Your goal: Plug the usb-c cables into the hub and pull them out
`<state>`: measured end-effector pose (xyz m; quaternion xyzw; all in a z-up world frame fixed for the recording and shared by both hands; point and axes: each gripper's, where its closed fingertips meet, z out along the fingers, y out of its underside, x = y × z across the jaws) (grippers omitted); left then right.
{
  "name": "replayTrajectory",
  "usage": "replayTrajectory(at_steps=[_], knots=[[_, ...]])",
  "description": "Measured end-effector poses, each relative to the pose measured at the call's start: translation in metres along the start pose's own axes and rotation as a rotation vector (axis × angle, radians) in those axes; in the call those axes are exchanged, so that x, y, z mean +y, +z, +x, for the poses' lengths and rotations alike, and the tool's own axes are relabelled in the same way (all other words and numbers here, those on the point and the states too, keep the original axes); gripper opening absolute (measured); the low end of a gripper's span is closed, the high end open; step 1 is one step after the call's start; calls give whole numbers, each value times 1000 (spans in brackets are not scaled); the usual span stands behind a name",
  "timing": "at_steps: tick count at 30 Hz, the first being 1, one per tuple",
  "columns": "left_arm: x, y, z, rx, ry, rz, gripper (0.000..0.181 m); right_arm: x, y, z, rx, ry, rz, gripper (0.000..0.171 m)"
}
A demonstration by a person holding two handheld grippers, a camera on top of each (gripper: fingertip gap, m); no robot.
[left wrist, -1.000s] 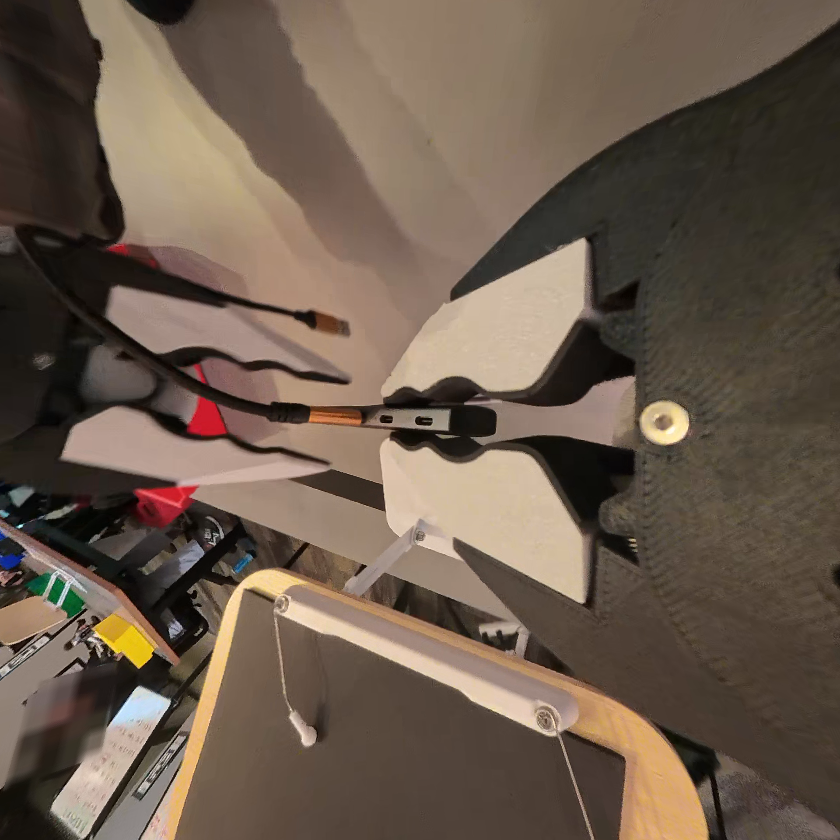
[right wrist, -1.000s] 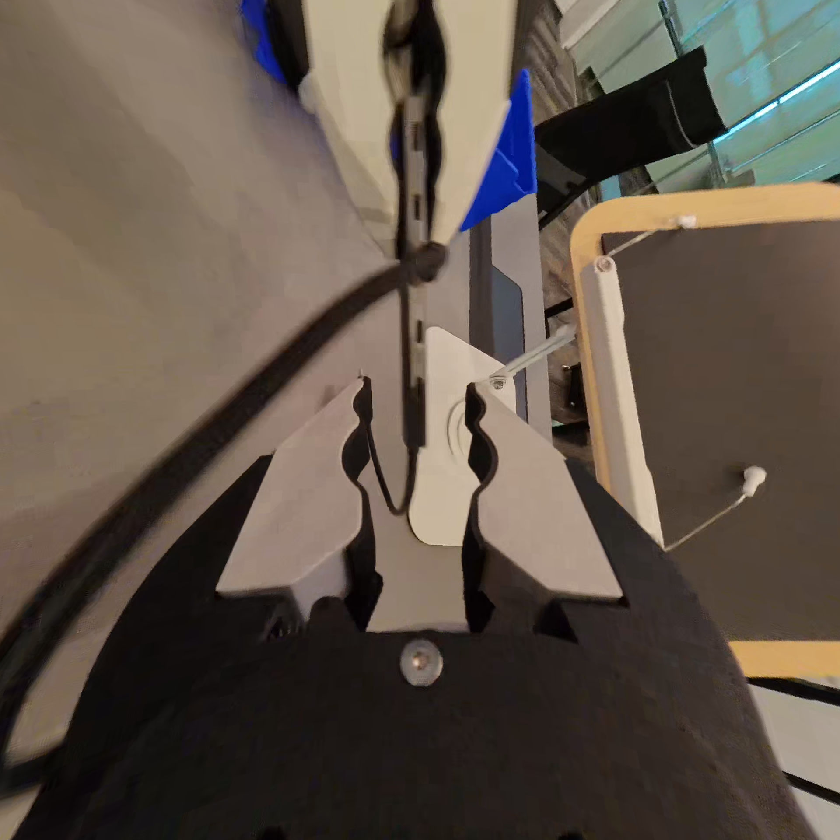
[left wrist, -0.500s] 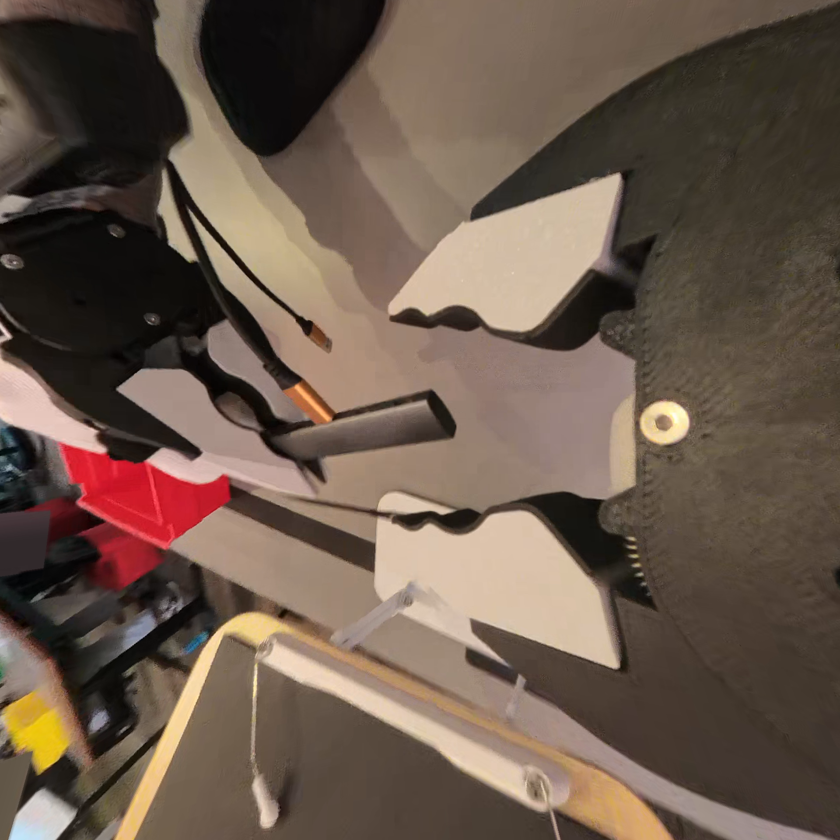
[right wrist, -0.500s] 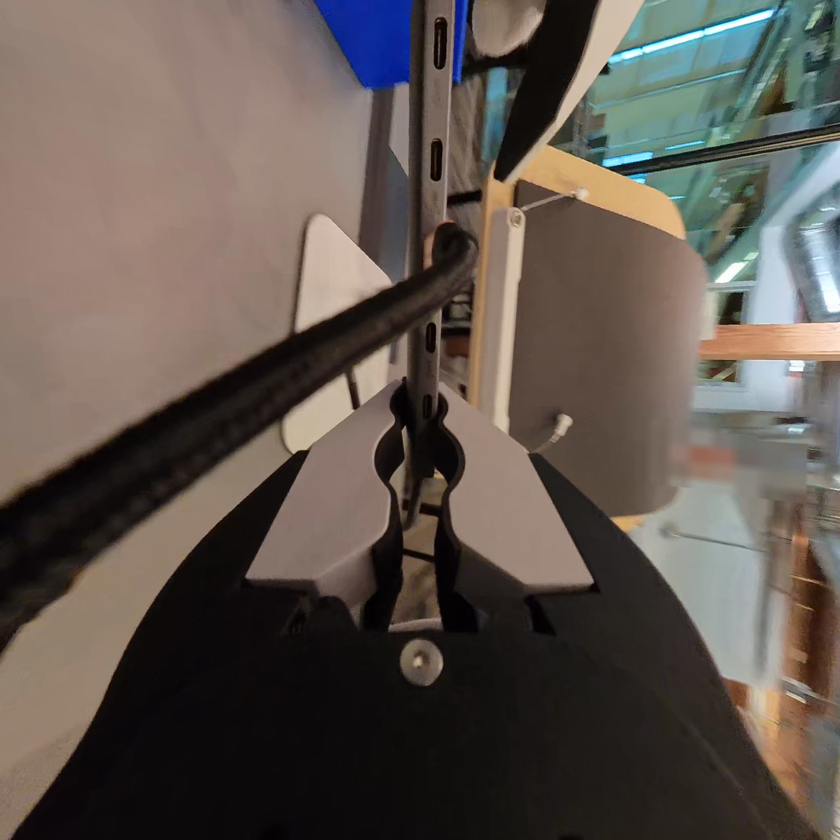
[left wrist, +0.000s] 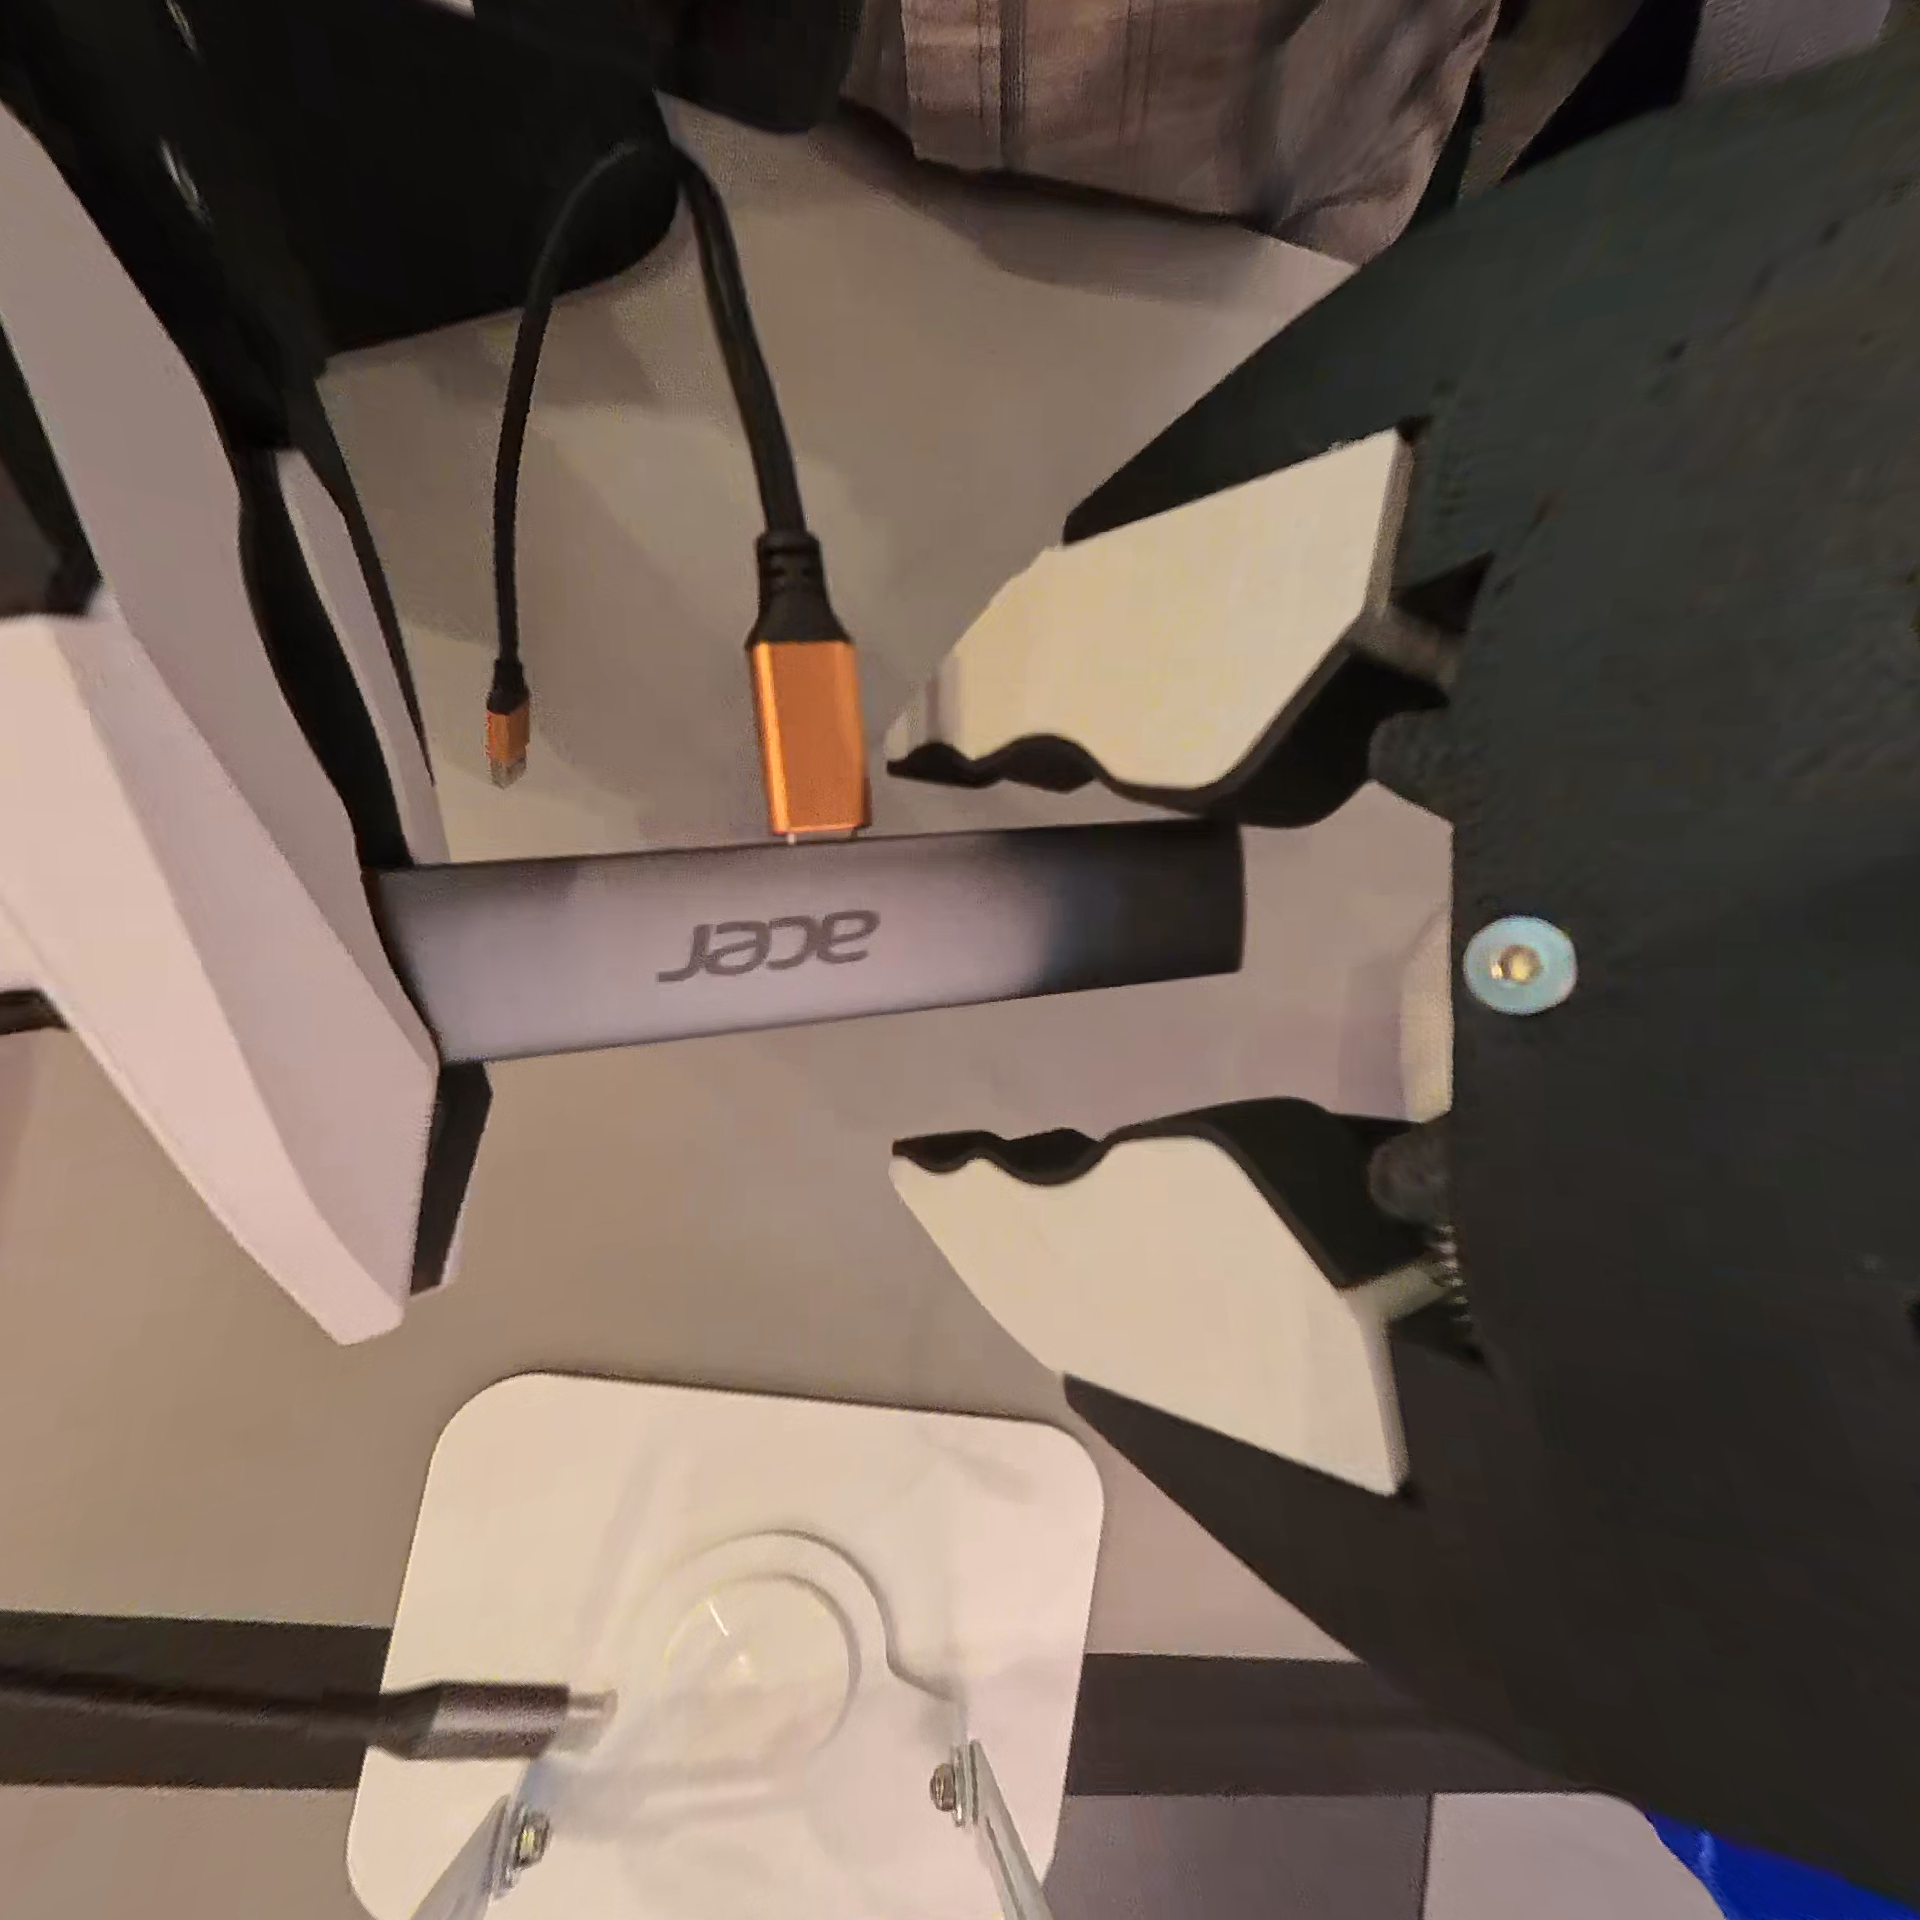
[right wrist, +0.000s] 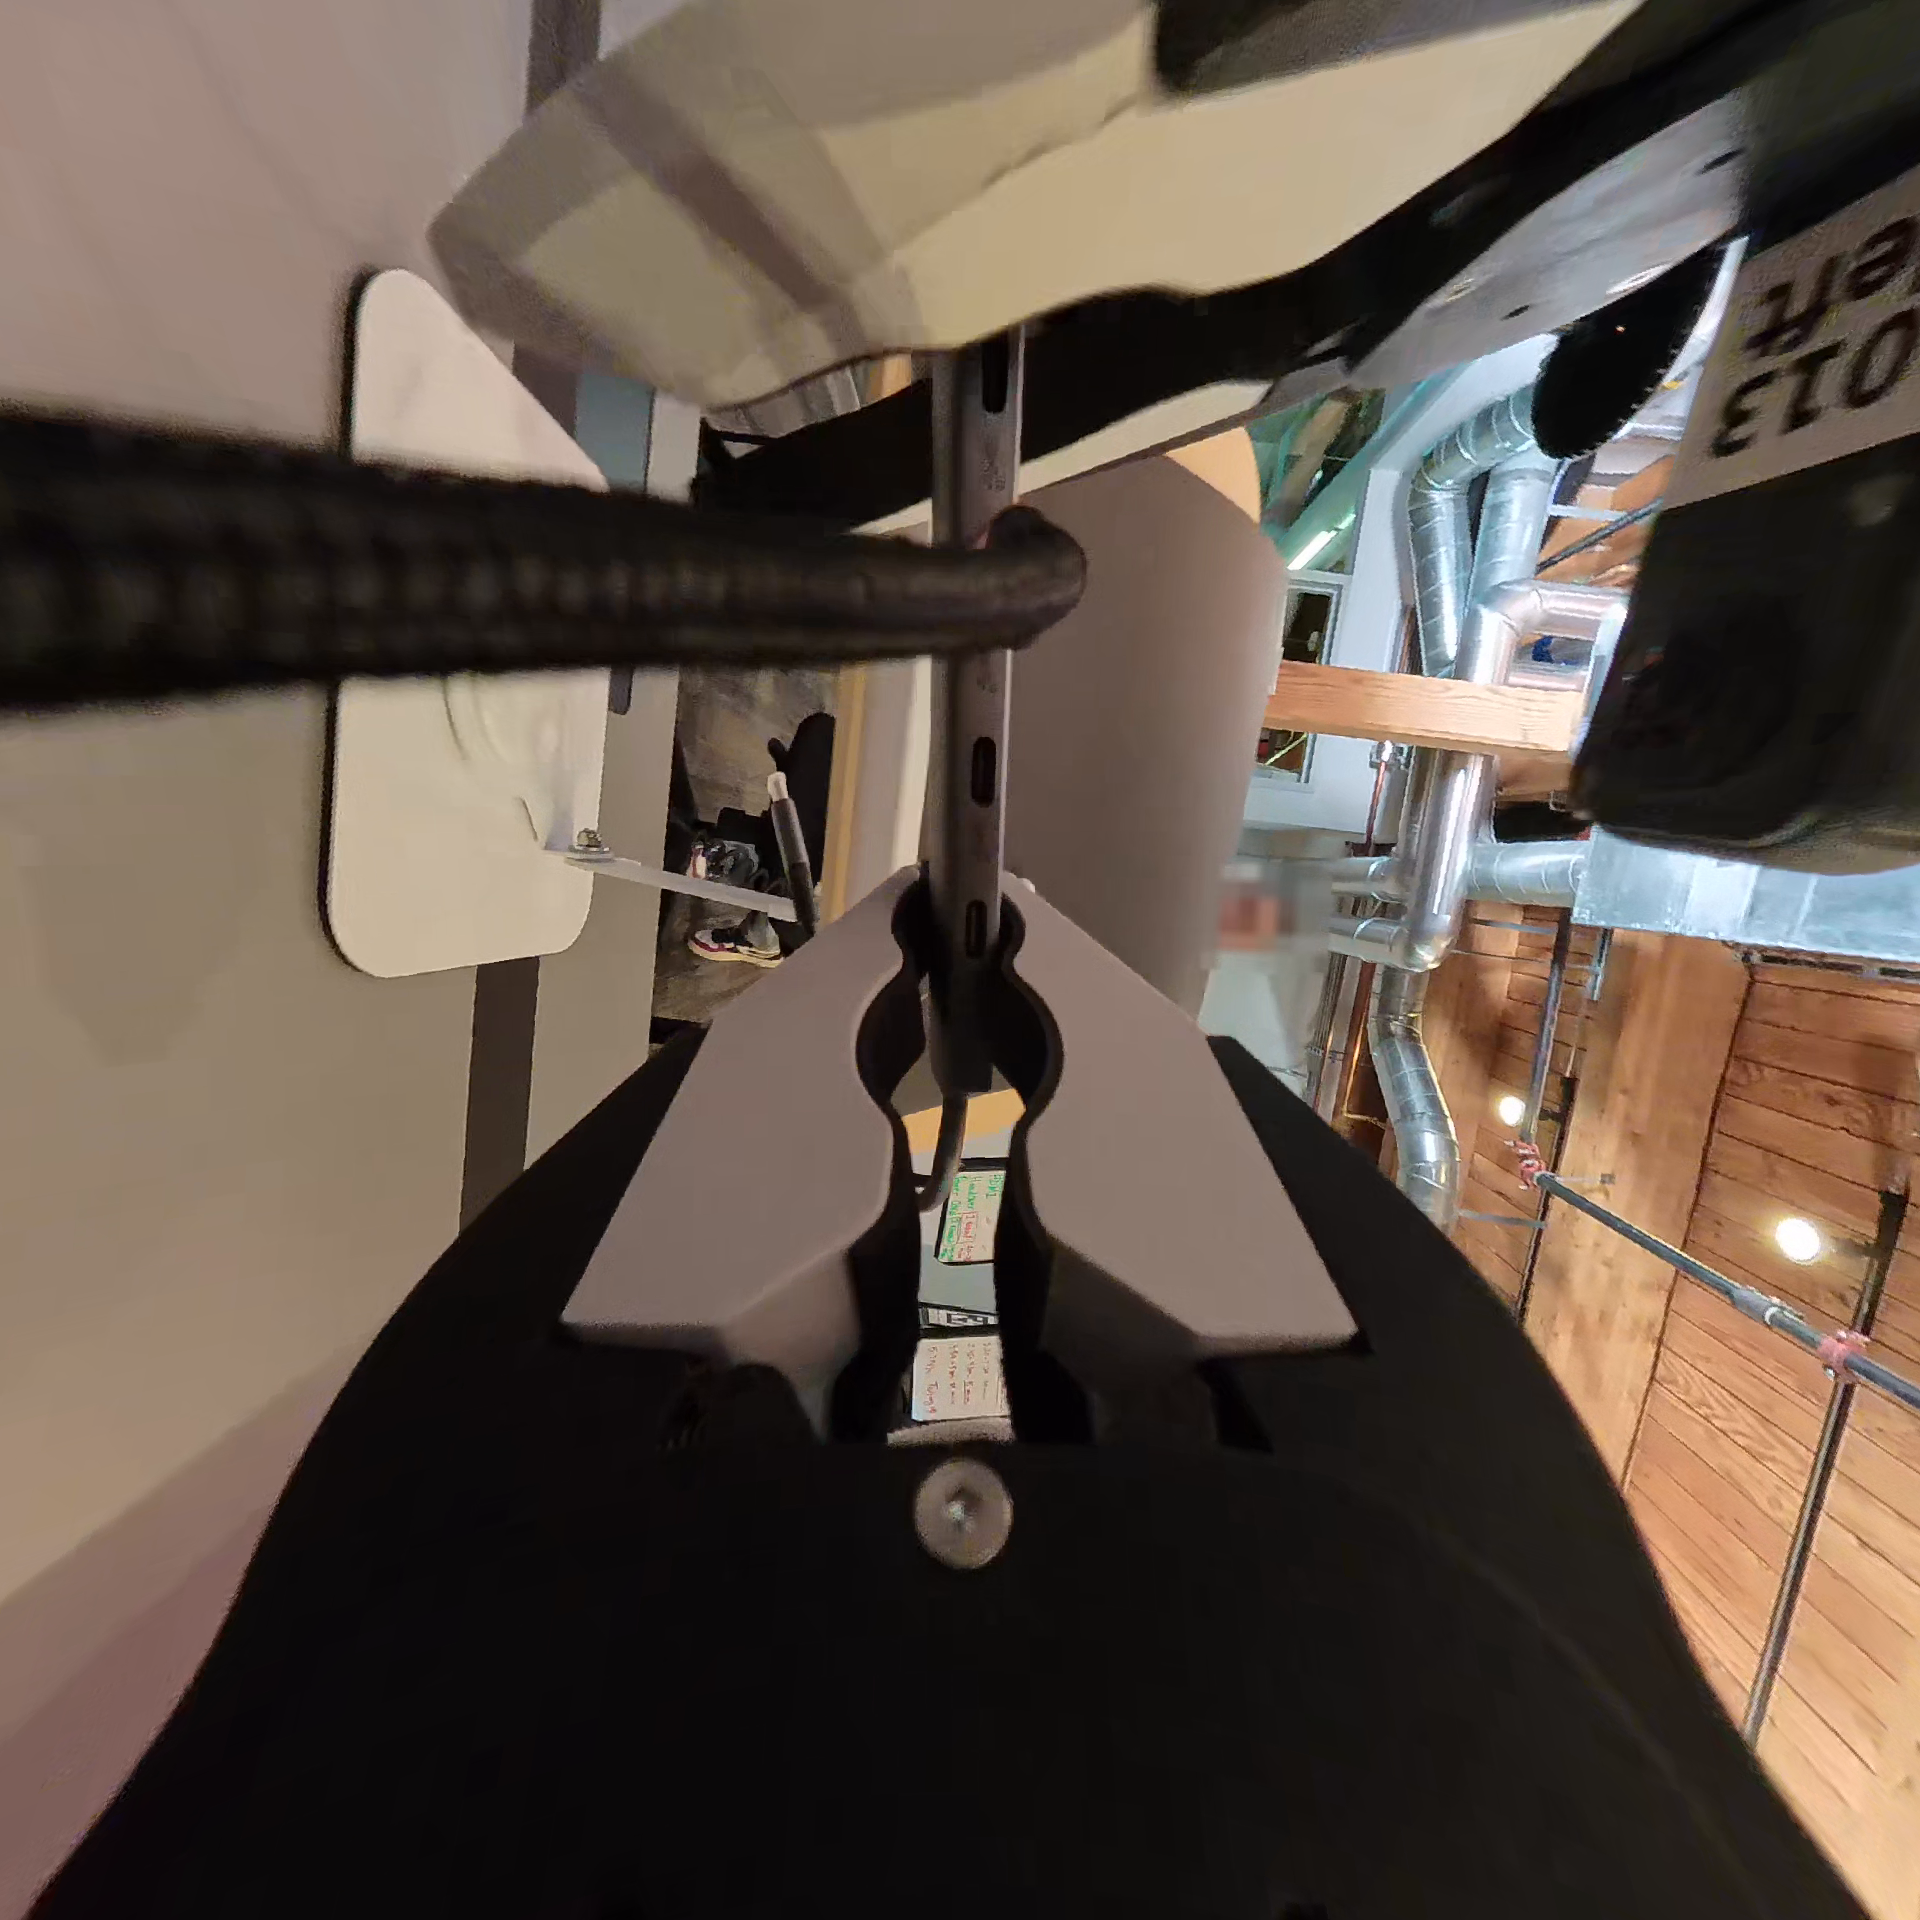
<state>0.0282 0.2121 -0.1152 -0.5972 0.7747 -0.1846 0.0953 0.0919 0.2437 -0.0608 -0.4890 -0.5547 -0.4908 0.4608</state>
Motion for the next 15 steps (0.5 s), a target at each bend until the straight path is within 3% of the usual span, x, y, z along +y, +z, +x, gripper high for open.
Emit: replayTrajectory(at_steps=[4,12,15], knots=[[-6,6,6,33,6,-13,25,5,-2,6,9,22,-24,4],[-10,11,-4,-23,-40,-20,23,14,3,2,22,22,-40,4],[-10,10,-14,-64,-73,-15,23,18,3,10,53,43,-51,31]])
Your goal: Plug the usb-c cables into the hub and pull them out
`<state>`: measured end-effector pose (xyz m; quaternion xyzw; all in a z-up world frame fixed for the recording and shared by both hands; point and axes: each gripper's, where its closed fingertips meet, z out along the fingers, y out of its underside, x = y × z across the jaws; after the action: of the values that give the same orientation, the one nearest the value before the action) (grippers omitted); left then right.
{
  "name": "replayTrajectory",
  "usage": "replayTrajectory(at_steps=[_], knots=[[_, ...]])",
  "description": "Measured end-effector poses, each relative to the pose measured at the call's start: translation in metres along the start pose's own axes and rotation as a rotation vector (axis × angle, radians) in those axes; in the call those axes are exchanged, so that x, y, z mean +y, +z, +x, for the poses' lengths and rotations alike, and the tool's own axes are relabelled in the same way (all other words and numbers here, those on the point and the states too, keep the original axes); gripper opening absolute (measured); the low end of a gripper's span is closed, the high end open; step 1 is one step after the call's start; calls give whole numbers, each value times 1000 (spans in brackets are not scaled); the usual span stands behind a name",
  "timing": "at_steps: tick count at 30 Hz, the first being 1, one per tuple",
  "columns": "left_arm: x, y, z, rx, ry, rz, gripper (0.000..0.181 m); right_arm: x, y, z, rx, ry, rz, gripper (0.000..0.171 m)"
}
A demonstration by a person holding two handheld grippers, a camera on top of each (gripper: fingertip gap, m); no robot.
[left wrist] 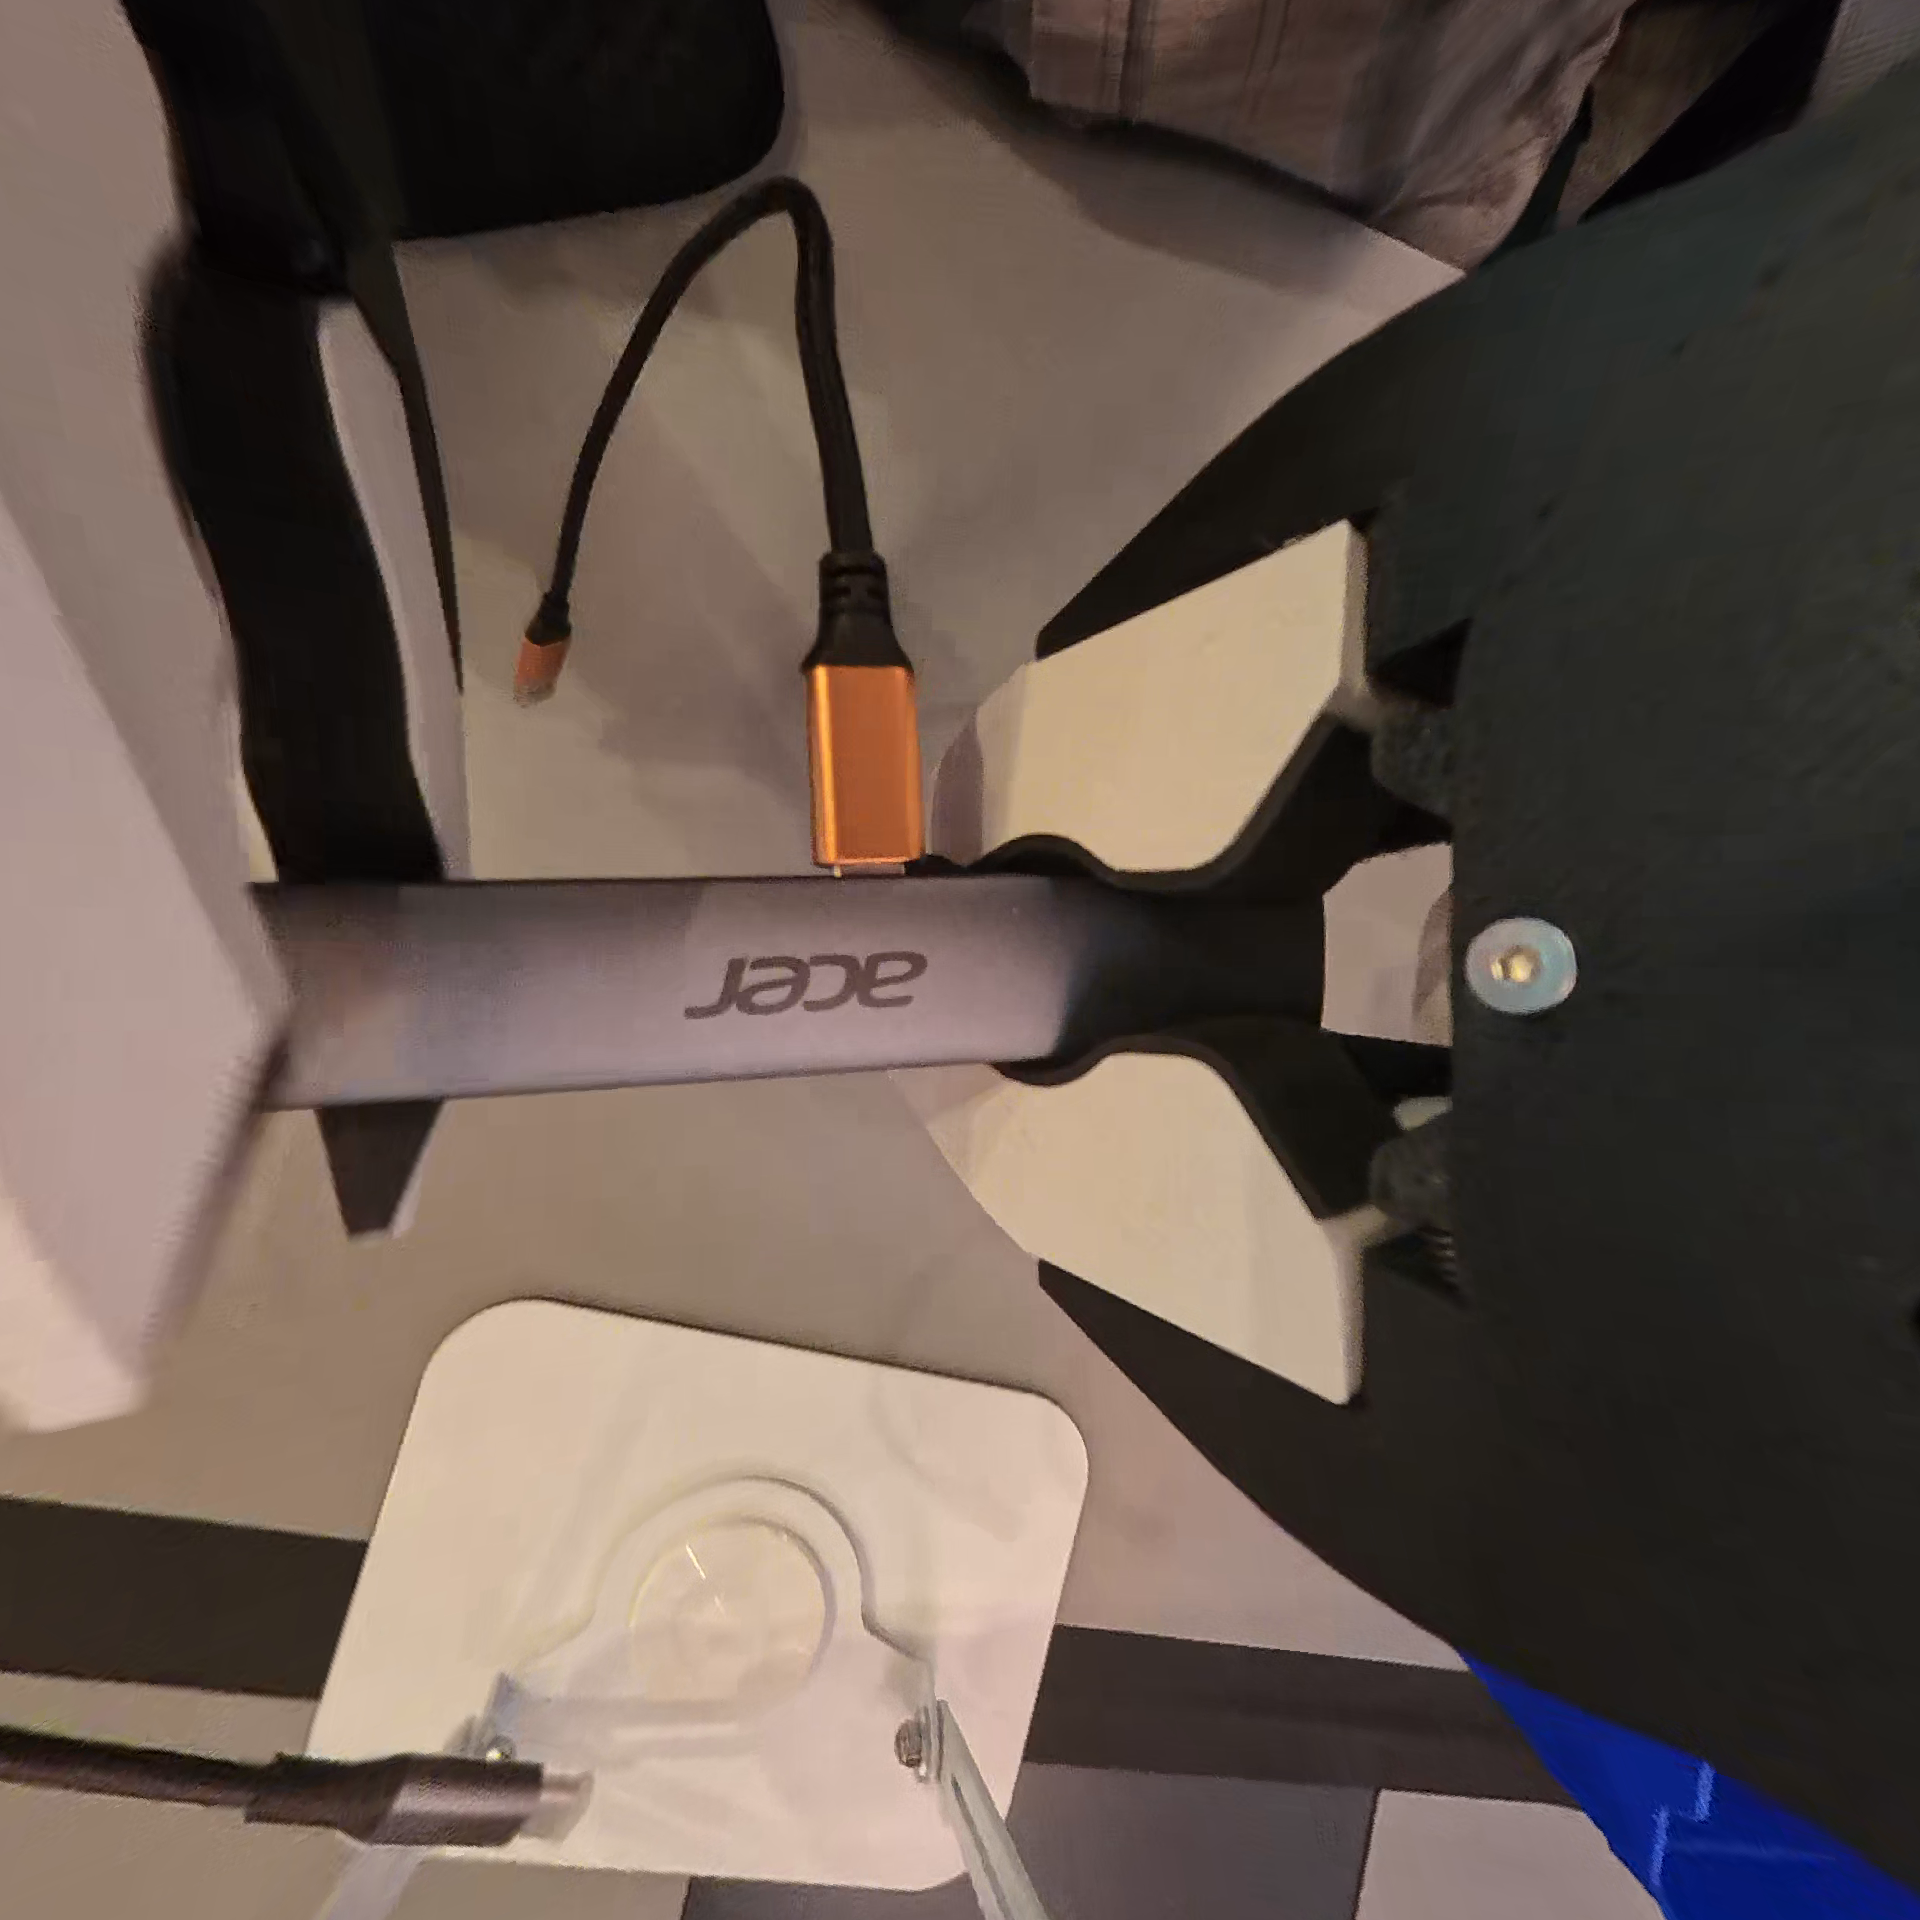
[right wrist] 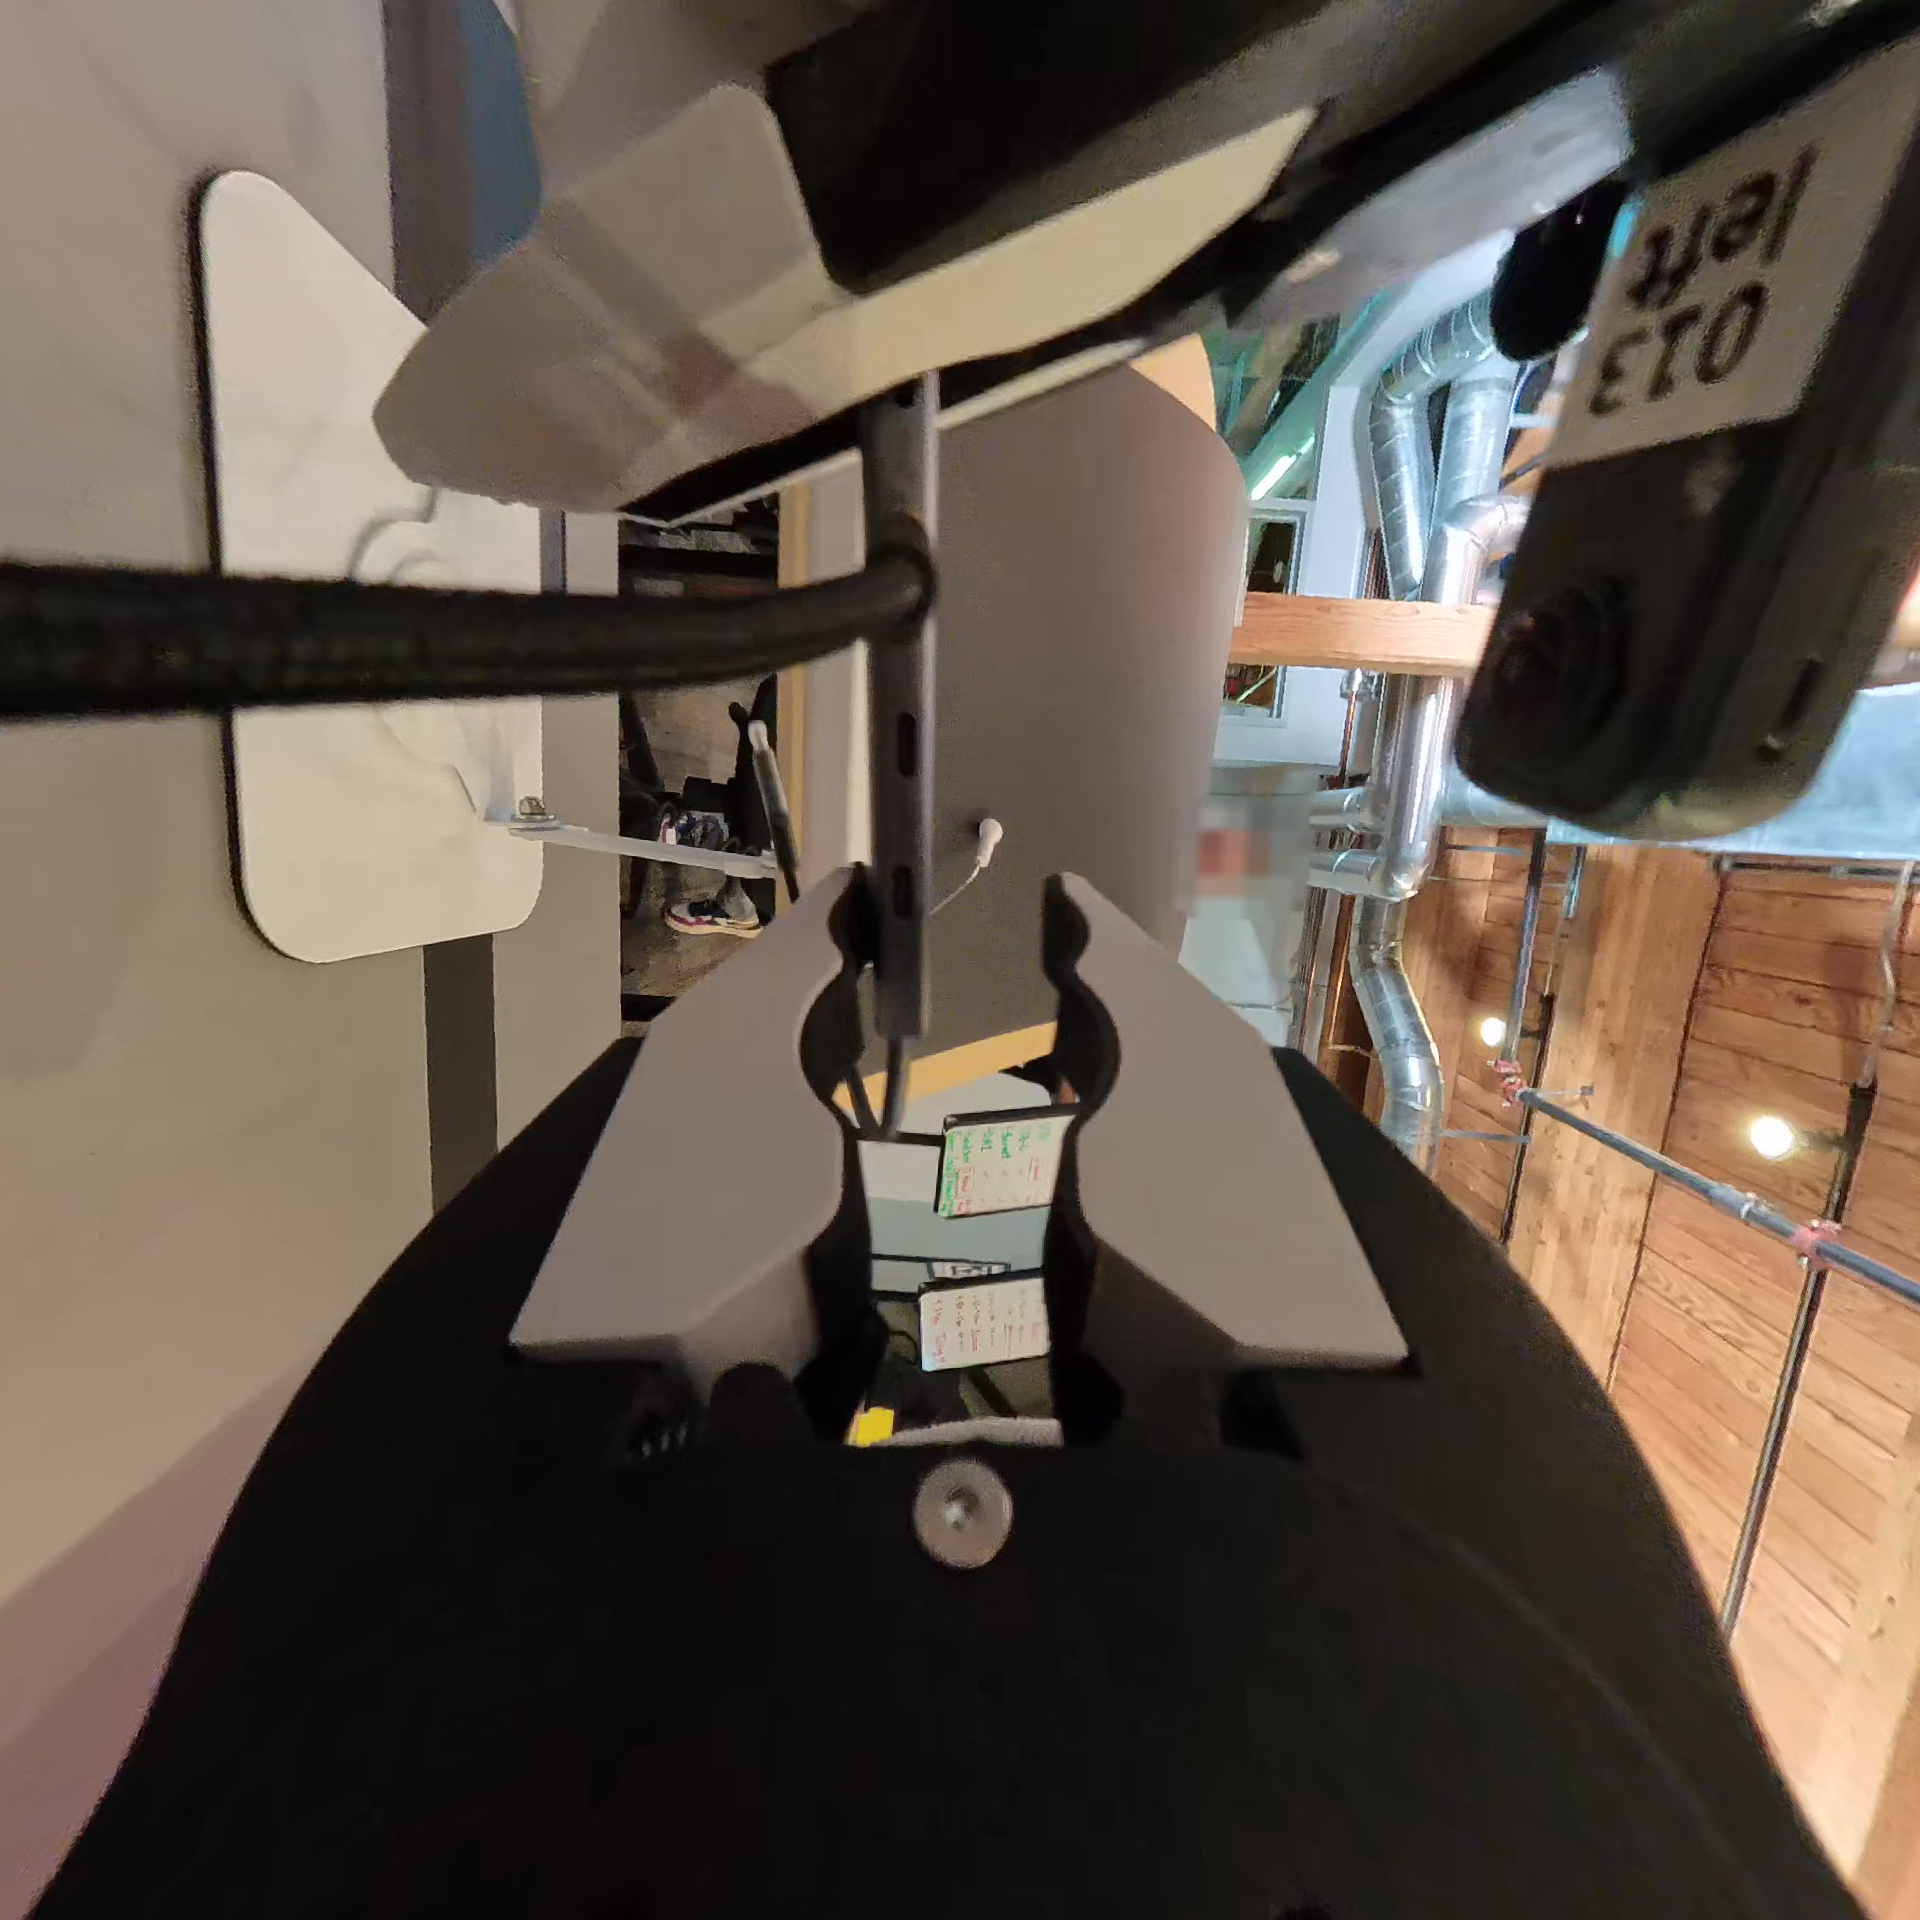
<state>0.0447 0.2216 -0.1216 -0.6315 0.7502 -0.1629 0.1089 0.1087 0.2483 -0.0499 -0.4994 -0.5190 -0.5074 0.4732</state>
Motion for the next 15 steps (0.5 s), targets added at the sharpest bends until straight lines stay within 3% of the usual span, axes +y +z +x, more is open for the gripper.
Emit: replayTrajectory(at_steps=[2,4,6,11,15], knots=[[0,-2,-10,-26,-36,19,23,7,-1,6,3,24,-13,36],[-2,-5,-23,-56,-97,67,23,13,-6,11,-26,120,5,31],[-4,-9,-40,-104,-169,130,23,16,-15,24,-55,337,53,25],[-14,-14,-60,-176,-303,271,23,-8,-33,44,-204,1000,239,27],[-17,-10,-58,-217,-330,284,23,-26,-26,37,-167,1174,234,26]])
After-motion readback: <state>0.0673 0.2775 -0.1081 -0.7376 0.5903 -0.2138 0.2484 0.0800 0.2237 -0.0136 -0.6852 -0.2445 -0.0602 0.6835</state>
